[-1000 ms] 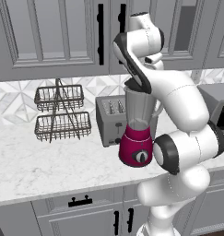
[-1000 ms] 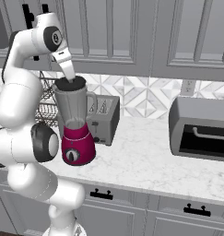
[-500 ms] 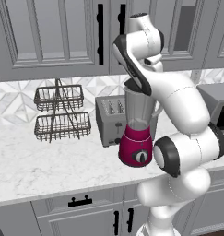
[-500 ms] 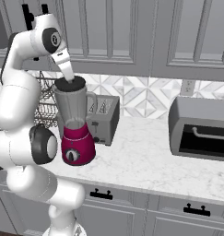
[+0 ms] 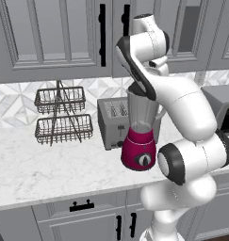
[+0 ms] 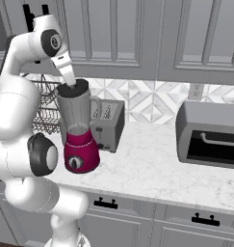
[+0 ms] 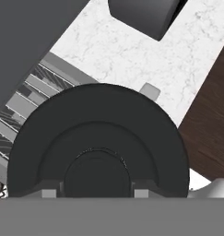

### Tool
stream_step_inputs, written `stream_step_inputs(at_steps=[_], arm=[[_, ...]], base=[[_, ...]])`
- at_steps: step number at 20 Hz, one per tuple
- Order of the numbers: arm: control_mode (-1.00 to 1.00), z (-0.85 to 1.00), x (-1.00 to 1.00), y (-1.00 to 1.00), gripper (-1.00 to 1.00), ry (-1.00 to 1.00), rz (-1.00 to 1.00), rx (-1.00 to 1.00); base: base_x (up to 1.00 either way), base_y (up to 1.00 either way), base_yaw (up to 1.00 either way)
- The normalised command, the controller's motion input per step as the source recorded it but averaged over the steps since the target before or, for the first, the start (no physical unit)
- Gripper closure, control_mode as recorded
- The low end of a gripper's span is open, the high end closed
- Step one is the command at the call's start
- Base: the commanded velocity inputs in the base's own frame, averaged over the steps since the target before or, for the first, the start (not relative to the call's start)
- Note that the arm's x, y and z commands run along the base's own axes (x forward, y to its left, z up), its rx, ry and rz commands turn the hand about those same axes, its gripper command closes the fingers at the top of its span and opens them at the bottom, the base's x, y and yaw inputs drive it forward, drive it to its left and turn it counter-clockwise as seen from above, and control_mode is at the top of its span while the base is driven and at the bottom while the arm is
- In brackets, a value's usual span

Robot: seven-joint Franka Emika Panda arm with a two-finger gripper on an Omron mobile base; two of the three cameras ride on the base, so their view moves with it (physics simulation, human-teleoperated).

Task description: Close the lid blender by securely placing the lid on top.

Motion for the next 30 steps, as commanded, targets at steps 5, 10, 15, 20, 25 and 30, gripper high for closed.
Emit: stream_step_inputs(at_steps=[5,10,15,20,25,30], arm=[[-1.0,0.0,-0.15,0.12,1.0,0.15,0.0,0.06],[-1.0,0.02,0.0,0.12,1.0,0.13,0.0,0.2],[-1.0,0.0,-0.07,0.0,1.0,0.01,-0.01,0.2],[-1.0,-0.1,-0.26,0.0,1.0,-0.01,0.0,0.17],[-1.0,-0.35,-0.26,0.16,1.0,0.01,0.0,0.01],[-1.0,-0.19,-0.09,0.13,1.0,0.06,0.0,0.0]], base=[[0.0,0.0,0.0],[0.0,0.0,0.0],[0.0,0.0,0.0],[0.0,0.0,0.0],[0.0,0.0,0.0],[0.0,0.0,0.0]])
